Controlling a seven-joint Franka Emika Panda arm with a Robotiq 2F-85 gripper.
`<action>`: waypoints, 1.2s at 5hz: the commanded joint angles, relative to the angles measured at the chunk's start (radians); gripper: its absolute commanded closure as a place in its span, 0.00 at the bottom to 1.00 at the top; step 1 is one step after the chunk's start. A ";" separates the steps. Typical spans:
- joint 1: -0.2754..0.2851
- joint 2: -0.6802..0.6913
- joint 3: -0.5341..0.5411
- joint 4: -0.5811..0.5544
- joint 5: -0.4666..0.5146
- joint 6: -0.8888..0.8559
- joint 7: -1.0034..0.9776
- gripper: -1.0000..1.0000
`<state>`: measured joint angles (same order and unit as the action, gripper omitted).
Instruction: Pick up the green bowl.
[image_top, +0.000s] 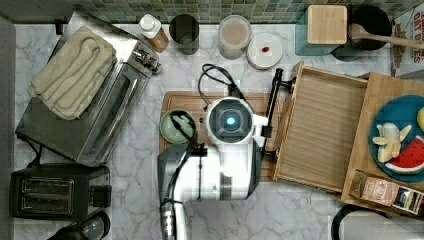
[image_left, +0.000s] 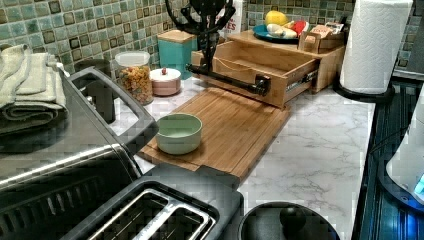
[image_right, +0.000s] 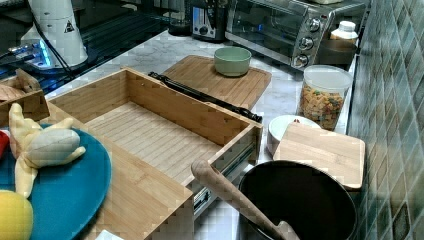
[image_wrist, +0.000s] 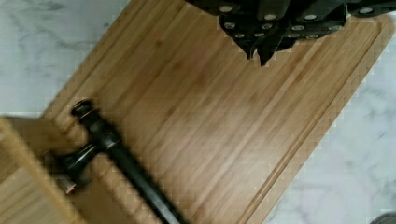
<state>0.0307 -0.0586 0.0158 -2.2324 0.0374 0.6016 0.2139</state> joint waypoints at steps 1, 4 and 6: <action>0.093 -0.002 0.111 -0.075 0.064 0.129 0.156 0.00; 0.057 0.065 0.161 -0.081 0.032 0.130 0.338 0.00; 0.044 0.104 0.171 -0.115 -0.003 0.203 0.372 0.00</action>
<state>0.0973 0.0777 0.2002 -2.3223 0.0425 0.8027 0.5522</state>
